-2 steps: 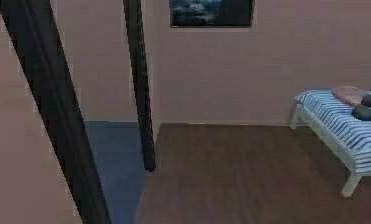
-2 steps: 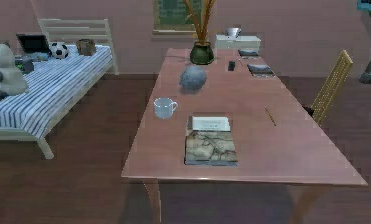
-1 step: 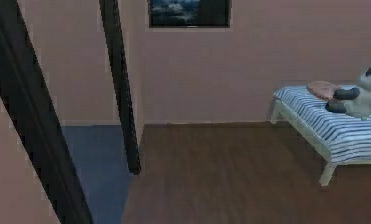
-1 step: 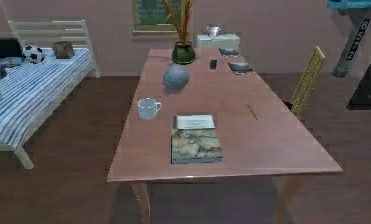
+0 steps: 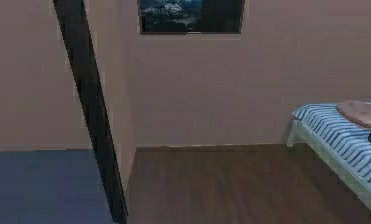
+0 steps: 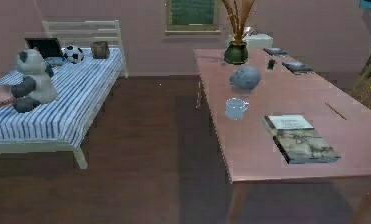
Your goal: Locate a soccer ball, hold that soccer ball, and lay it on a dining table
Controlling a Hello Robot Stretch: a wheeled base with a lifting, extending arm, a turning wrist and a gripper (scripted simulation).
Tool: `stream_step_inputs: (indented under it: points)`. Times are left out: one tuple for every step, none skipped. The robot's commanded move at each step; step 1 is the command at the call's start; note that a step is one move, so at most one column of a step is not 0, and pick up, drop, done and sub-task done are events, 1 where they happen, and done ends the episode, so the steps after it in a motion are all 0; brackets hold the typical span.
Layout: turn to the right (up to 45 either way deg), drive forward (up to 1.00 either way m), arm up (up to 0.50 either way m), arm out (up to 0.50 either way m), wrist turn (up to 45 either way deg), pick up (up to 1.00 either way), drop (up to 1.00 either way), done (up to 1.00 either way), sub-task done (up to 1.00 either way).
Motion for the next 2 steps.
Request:
stream_step_inputs:
  points:
    - [45.0, 0.0, 0.0, 0.0, 0.0, 0.0, 0.0, 0.0, 0.0]
    - [24.0, 0.0, 0.0, 0.0, 0.0, 0.0, 0.0, 0.0, 0.0]
